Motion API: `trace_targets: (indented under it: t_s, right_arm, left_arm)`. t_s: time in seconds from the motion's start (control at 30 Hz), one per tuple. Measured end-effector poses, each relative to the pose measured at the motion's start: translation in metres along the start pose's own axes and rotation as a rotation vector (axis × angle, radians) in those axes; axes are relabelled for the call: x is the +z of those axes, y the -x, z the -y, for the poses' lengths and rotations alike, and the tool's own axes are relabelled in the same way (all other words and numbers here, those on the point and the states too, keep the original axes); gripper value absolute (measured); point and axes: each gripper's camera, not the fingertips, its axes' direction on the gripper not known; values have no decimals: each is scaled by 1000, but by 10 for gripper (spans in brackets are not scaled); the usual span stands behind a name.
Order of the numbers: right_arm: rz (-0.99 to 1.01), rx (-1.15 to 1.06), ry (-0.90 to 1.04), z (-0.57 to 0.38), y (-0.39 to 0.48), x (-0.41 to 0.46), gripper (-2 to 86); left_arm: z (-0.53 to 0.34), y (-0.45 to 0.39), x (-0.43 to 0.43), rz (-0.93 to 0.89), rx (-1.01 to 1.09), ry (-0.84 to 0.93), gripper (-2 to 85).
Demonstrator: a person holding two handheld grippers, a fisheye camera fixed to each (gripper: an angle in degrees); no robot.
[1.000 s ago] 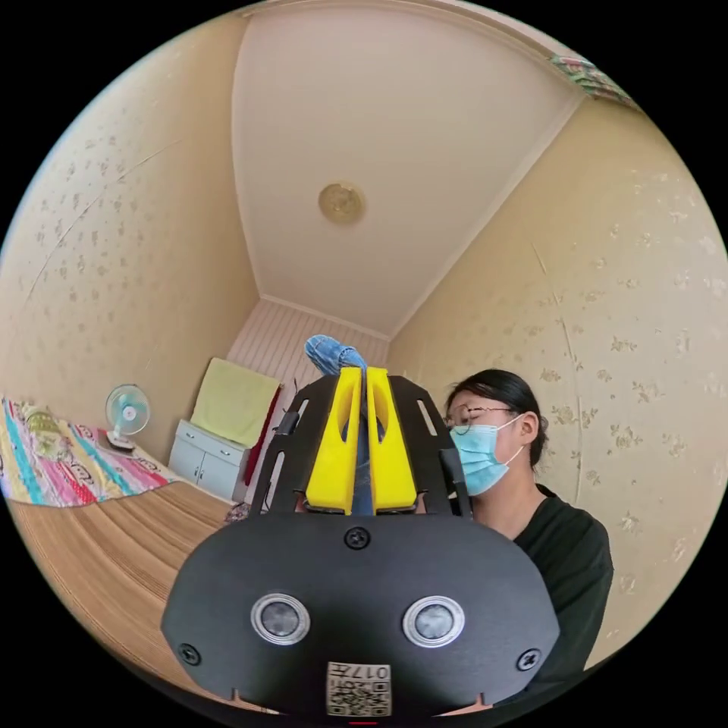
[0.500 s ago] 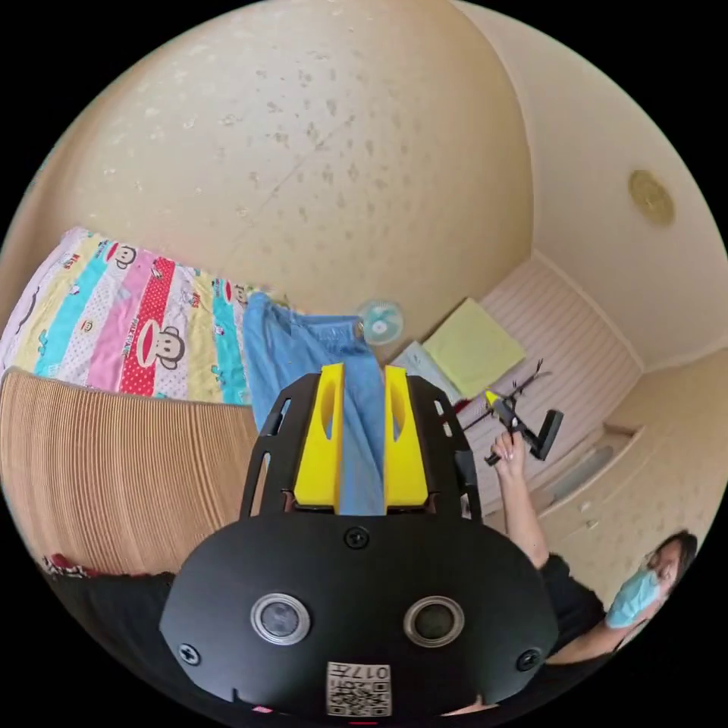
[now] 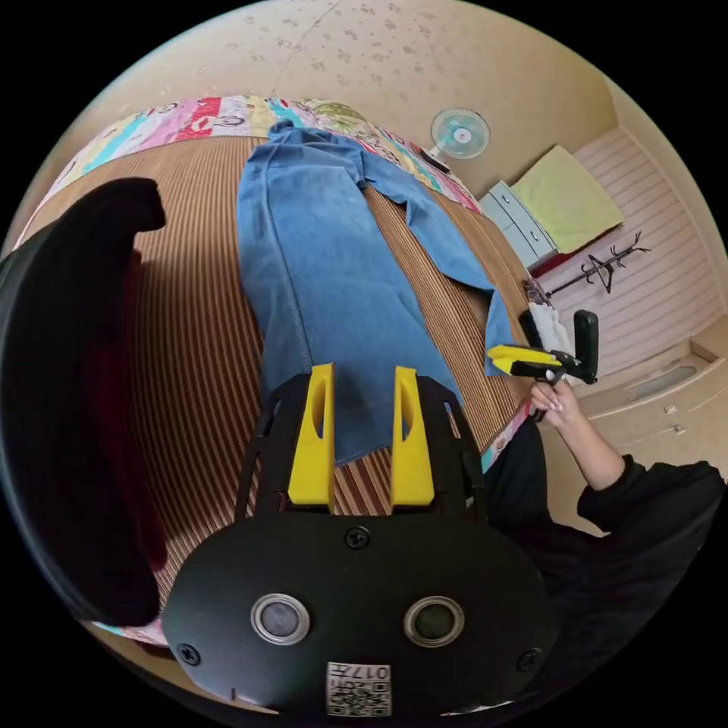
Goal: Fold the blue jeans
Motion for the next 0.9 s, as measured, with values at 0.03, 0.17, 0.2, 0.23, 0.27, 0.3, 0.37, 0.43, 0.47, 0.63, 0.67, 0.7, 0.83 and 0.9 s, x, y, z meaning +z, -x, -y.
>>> trace_targets:
  t_s: [0.03, 0.17, 0.2, 0.23, 0.27, 0.3, 0.37, 0.43, 0.47, 0.63, 0.67, 0.7, 0.83, 0.9]
  right_arm:
    - [10, 24, -6, -4, 4, 10, 83]
    - [13, 102, 13, 0, 14, 48, 89]
    - [-4, 120, 7, 0, 15, 52, 90]
    - [-29, 152, -38, -1, 17, 55, 85]
    - [-27, 186, -70, -1, 16, 57, 80]
    - [-22, 205, -78, -1, 16, 57, 77]
    - [40, 238, -54, 0, 13, 58, 60]
    - [67, 235, -7, -2, 14, 59, 39]
    - [46, 229, 7, -7, 17, 56, 32]
    - [192, 39, -28, -45, 43, -1, 17]
    - [260, -10, -39, -58, 47, -20, 15]
    - [284, -33, -49, -66, 49, -30, 15]
    - [317, -115, -92, -122, 48, -70, 12]
    - [248, -5, 26, -136, 31, -57, 12]
  left_arm:
    - [-15, 3, -14, 64, -34, -65, 115]
    - [-47, 21, -49, 176, -138, -226, 115]
    - [-50, 31, -49, 173, -168, -201, 114]
    - [-53, 44, -42, 141, -225, -149, 113]
    - [-55, 50, -39, 115, -254, -127, 113]
    - [-61, 58, -33, 54, -284, -92, 110]
    - [-69, 62, -26, 28, -277, -44, 94]
    - [-77, 62, -31, 106, -203, 3, 33]
    - [-78, 62, -35, 104, -176, 10, 30]
    - [-106, 86, -106, -355, -47, 20, -4]
    - [-114, 94, -118, -477, -43, -12, -5]
    - [-135, 112, -140, -713, -42, -109, -7]
    - [-222, 186, -161, -909, -257, -258, -9]
    - [-249, 206, -153, -697, -382, -109, -9]
